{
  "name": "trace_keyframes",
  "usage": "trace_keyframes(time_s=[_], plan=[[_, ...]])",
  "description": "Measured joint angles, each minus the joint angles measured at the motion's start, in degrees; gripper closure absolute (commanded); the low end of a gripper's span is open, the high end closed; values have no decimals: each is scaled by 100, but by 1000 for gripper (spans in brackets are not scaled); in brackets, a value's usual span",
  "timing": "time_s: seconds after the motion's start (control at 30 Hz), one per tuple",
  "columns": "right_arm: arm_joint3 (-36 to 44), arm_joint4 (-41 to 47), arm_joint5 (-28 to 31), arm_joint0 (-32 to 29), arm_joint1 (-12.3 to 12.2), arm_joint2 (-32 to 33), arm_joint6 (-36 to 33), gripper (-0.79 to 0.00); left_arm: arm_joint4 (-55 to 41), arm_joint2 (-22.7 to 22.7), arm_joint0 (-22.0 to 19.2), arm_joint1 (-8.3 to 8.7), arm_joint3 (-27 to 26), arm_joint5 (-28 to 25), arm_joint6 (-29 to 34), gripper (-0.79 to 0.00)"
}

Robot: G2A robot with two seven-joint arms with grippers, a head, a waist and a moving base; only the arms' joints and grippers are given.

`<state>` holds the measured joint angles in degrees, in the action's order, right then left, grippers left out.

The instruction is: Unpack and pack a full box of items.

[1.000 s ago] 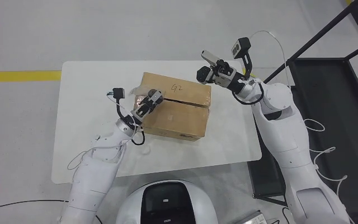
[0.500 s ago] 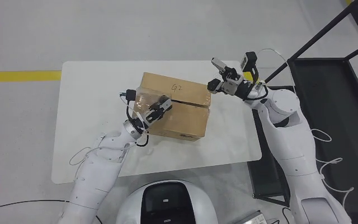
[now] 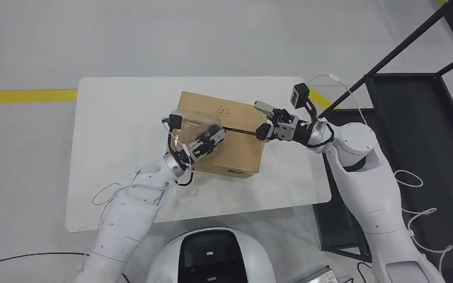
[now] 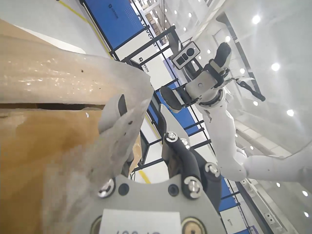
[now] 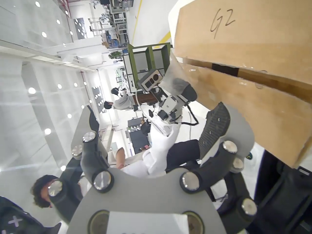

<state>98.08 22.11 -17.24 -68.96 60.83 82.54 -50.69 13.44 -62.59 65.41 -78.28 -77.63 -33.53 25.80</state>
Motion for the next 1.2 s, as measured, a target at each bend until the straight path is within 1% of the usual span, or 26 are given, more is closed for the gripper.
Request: trace_keyframes(time_s=[0.07, 0.1, 0.13, 0.2, 0.23, 0.27, 0.3, 0.43, 0.5, 0.63, 0.73, 0.8, 0.93, 1.07, 1.2], plan=[[-43, -27, 76, 9, -4, 5, 43, -785, -46, 48, -10, -6, -75, -2, 10, -308], [-69, -5, 114, 14, -4, 16, 86, -785, -71, 93, -19, -10, -130, -20, 52, -351], [-86, 7, 139, 16, -5, 27, 119, -785, -76, 127, -28, -11, -167, -54, 98, -372], [-122, 12, 193, 14, -9, 58, 196, -785, -64, 187, -39, -7, -224, -198, 198, -511], [-133, 17, 212, 8, -11, 69, 223, -785, -47, 197, -38, -1, -240, -284, 228, -650], [-139, 23, 234, 3, -12, 78, 246, -785, -22, 196, -33, 7, -254, -388, 247, -763], [-144, 40, 265, -7, -13, 89, 280, -785, 38, 170, -17, 23, -276, -557, 256, -785], [-133, 144, 345, -37, -11, 112, 386, -785, 294, -85, 143, 112, -363, -1249, 151, -785], [-133, 250, 359, -46, -6, 118, 428, -785, 351, -274, 288, 164, -400, -1452, 39, -785], [-165, 276, 437, -11, -14, 64, 241, -785, 389, -494, 461, 243, -473, -1423, 101, -785], [-238, 232, 489, 51, -14, -28, 160, -785, 479, -541, 463, 298, -518, -1477, 374, -785], [-304, 242, 519, 116, -7, -95, 166, -785, 506, -565, 452, 322, -558, -1524, 423, -785], [-426, 302, 576, 219, 8, -196, 178, -785, 711, -676, 437, 341, -623, -1533, 98, -785], [-522, 329, 600, 271, 16, -279, 180, -785, 710, -643, 393, 329, -554, -1411, -211, -785], [-555, 81, 628, 324, 7, -435, 32, -785, 354, -566, 356, 329, -482, -1441, -261, -785]])
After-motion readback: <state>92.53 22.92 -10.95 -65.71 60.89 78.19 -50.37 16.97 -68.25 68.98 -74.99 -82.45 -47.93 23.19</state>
